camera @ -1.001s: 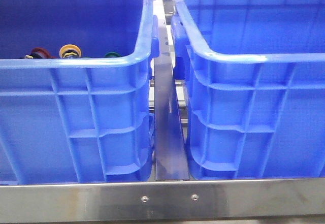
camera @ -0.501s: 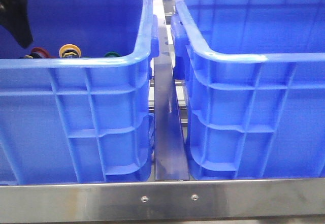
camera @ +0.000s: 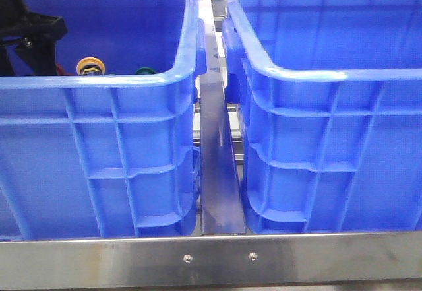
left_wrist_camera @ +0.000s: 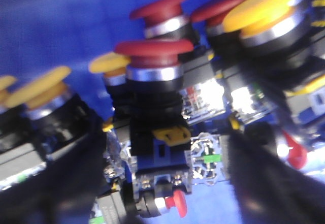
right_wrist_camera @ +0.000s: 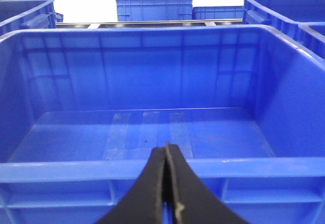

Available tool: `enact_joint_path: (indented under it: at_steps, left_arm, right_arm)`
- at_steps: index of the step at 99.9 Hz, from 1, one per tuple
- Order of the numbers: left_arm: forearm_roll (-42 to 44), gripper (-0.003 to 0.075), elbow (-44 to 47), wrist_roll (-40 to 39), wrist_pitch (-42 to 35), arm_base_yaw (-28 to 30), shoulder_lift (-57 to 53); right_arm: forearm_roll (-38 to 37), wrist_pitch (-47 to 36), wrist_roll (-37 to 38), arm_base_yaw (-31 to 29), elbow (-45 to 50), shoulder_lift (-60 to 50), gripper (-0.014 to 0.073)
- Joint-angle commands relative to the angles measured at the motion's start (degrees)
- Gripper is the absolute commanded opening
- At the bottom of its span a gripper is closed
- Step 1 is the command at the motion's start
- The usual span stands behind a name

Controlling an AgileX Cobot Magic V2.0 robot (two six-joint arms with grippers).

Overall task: Pick red and yellow buttons and place in box
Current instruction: 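Lower the left gripper into the button bin and grasp a red-capped button, then lift the red button and pass it to the right gripper between bins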

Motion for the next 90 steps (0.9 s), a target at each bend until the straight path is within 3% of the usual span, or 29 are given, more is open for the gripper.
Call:
enact_joint_path:
  at_steps: [1,32,47,69,90]
  left_arm:
    - [-0.5,0.0347,-1.9,-0.2,-0.8,-0.3,-2.3]
    - [-1.0,0.0124,-1.9,-0.2,-2.0,-0.3,-2.9]
    - [-4.2,0.012,0.4,-0.2,-7.4,-0.3,-6.4]
    - [-6.0,0.012,10.9,-0.2,-18.4,-0.3,-17.3]
    - [-6.1,0.0115,20.0,0.4,-24.8,-5.0,-28.8]
  right_arm:
    - [-0.2,-4.2,-0.5,-0.1,0.3,-1.3,-0.0068]
    - [-0.2,-4.2,-0.5,-0.1,0.3,-1.3,-0.0068]
    - [-0.2,-4.2,-0.5,-0.1,0.3,-1.3,-0.0068]
    - [-0.2,-4.2,-0.5,-0.1,0.3,-1.3,-0.0068]
    - [-0.2,-4.2,-0.5,-0.1,0.3,-1.3,-0.0068]
